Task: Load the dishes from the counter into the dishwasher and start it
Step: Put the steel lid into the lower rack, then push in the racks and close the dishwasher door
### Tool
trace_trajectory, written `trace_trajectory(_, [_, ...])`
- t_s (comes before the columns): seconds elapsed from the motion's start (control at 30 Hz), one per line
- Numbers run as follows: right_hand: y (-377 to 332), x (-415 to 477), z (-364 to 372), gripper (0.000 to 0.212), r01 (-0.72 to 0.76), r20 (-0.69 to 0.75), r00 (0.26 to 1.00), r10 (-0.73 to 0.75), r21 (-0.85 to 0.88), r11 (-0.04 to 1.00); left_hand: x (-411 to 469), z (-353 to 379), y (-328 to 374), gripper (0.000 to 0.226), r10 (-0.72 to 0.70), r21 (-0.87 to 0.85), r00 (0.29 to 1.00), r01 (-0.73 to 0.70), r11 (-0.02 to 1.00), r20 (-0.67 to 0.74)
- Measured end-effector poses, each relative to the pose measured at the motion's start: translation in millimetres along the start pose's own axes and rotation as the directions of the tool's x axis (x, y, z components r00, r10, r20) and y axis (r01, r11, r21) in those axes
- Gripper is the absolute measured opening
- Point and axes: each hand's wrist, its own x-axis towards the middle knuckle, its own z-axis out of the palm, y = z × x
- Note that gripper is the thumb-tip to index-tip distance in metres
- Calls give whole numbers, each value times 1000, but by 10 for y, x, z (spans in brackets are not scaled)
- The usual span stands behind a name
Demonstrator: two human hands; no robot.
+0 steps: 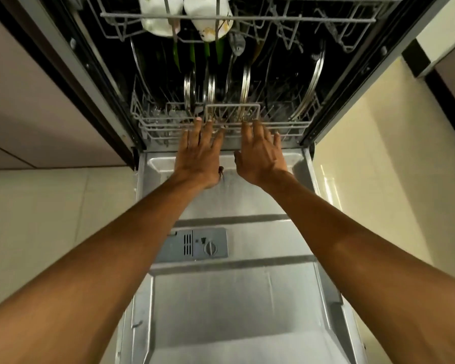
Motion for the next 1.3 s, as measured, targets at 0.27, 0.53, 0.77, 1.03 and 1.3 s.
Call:
trace_trajectory(0.27, [-149,-1610,215,58,-252,145,964,224,211,944,-1392,232,329,90,-33,-337,978,101,936,204])
trace_trajectory(0.53, [-323,-2548,-252,30,-707,549,669,501,679,198,-2595,-194,400,44,-260,-676,736,677,291,625])
trace_trajectory(0.77, [-374,-3235,-572,27,-722,660,585,472,689,-68,-3301,-389,246,14,-250,-696,660,713,-87,708])
trace_trajectory(1.03, [-559,-3669,-674,31,-725,693,556,459,675,-141,-3809,-320,153,15,-248,-698,665,712,-75,705])
trace_trajectory(1.3, [-922,-4161,-785,33,-704,703,526,479,676,-220,-4510,-196,-108,14,-255,-678,641,729,-91,724])
